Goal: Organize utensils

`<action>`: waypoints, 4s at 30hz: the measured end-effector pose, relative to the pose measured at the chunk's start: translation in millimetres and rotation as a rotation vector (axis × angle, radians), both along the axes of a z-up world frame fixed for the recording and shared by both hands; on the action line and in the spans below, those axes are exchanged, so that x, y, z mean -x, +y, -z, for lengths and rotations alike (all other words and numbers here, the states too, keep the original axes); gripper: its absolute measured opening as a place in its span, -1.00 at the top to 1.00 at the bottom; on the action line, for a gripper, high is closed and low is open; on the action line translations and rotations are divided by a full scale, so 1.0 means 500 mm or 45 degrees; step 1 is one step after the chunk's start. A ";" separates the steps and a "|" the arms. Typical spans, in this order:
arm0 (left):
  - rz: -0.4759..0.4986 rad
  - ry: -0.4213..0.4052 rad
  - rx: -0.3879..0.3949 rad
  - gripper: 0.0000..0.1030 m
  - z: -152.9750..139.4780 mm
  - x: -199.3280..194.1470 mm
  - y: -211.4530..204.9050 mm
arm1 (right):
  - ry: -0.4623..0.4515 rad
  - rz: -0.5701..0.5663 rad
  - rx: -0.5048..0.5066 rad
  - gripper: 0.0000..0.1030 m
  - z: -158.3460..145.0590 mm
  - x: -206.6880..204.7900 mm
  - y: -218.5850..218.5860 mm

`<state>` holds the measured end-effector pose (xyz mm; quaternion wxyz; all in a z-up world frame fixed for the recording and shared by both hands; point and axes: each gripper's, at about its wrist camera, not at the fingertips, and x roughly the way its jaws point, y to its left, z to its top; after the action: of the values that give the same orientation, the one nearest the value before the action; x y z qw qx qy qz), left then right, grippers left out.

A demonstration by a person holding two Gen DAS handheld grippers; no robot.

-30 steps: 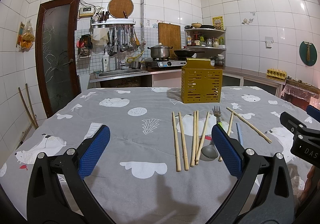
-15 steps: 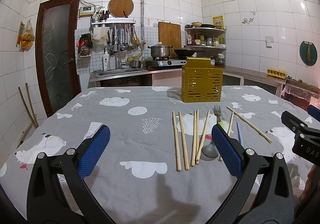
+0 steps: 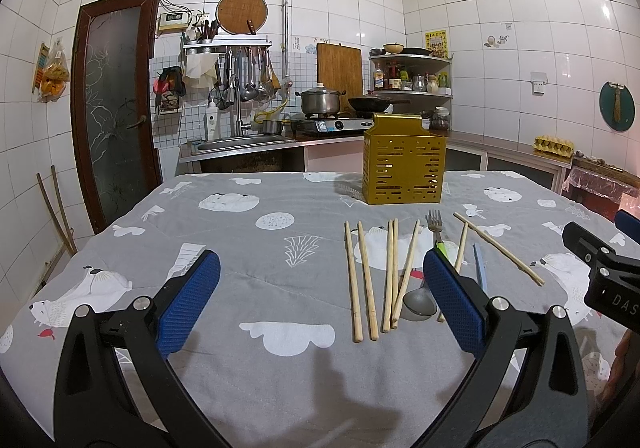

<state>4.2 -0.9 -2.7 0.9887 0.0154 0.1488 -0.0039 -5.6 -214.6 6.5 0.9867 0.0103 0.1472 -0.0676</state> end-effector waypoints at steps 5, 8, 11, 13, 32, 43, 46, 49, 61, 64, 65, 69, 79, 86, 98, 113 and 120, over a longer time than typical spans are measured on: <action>0.000 0.000 0.000 -0.90 0.000 0.000 0.000 | -0.004 0.004 -0.001 -0.93 0.002 0.000 -0.001; 0.000 0.001 0.000 -0.90 0.000 -0.001 0.000 | -0.003 0.004 0.000 -0.93 0.002 0.001 -0.002; 0.000 0.002 0.000 -0.90 0.000 0.000 0.000 | -0.002 0.003 -0.001 -0.93 0.002 0.001 -0.002; 0.000 0.001 0.001 -0.90 0.000 0.000 0.000 | -0.003 0.004 -0.002 -0.93 0.002 0.001 -0.002; -0.038 0.107 0.007 -0.90 0.008 -0.031 0.018 | 0.041 -0.059 -0.029 -0.93 0.002 -0.017 -0.003; -0.007 0.204 0.115 -0.90 -0.060 -0.132 0.048 | 0.146 -0.092 -0.121 -0.93 -0.049 -0.110 -0.047; 0.006 0.263 0.156 -0.90 -0.067 -0.177 0.058 | 0.150 -0.111 -0.080 -0.93 -0.061 -0.142 -0.048; 0.022 0.306 0.148 -0.90 -0.070 -0.225 0.057 | 0.188 -0.101 -0.072 -0.93 -0.065 -0.188 -0.056; 0.004 0.491 0.028 -0.90 -0.051 -0.432 0.029 | 0.450 -0.074 0.024 -0.83 0.003 -0.435 -0.080; 0.015 0.543 -0.021 -0.90 -0.018 -0.471 0.018 | 0.530 -0.073 0.030 -0.68 0.036 -0.480 -0.082; 0.017 0.560 -0.023 -0.90 -0.009 -0.480 0.018 | 0.560 -0.074 0.026 -0.67 0.050 -0.495 -0.081; 0.021 0.637 -0.006 -0.90 0.025 -0.512 0.016 | 0.610 -0.093 -0.004 -0.62 0.080 -0.519 -0.080; 0.013 0.727 -0.010 -0.88 0.079 -0.545 0.008 | 0.750 -0.118 -0.031 -0.19 0.134 -0.586 -0.086; 0.027 0.783 -0.026 -0.68 0.101 -0.557 -0.008 | 0.772 -0.137 -0.074 0.24 0.136 -0.597 -0.088; 0.056 0.825 -0.039 -0.16 0.111 -0.583 -0.035 | 0.807 -0.114 -0.117 0.54 0.129 -0.601 -0.077; 0.090 0.827 0.031 0.79 0.107 -0.597 -0.040 | 0.814 -0.090 -0.166 0.88 0.128 -0.605 -0.073; 0.096 0.798 0.058 0.91 0.103 -0.589 -0.037 | 0.777 -0.082 -0.235 0.88 0.111 -0.592 -0.098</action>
<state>298.7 -19.6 -54.4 0.8939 -0.0032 0.4456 -0.0483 290.2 -263.6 -49.2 0.8937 0.0745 0.4419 -0.0227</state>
